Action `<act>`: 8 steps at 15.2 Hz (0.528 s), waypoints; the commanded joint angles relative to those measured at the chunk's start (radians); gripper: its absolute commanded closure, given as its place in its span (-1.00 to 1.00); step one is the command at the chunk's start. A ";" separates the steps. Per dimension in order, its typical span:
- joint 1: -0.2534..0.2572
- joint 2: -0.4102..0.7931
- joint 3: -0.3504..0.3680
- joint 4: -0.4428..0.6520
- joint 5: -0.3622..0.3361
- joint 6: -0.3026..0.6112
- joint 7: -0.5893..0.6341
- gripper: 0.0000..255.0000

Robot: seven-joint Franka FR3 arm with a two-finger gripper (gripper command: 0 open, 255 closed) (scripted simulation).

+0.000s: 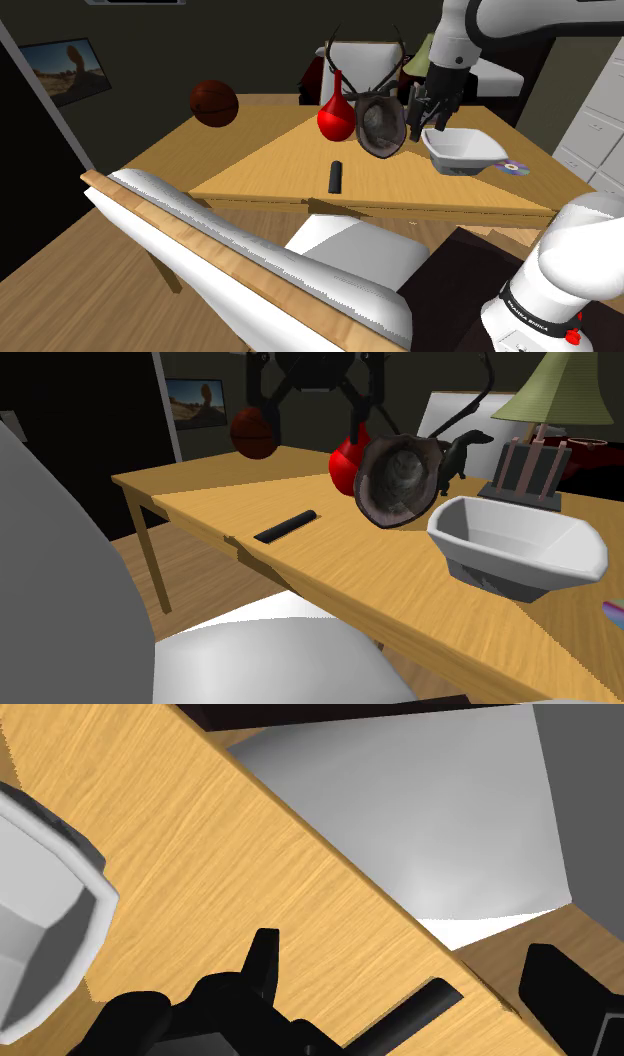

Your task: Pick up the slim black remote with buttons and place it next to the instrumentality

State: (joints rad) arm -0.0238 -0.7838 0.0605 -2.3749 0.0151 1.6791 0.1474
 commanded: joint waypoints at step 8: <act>-0.047 0.188 0.120 -0.022 0.014 0.233 0.235 -1.00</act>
State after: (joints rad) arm -0.0647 -0.6257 0.1593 -2.4078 0.0278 1.8879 0.3404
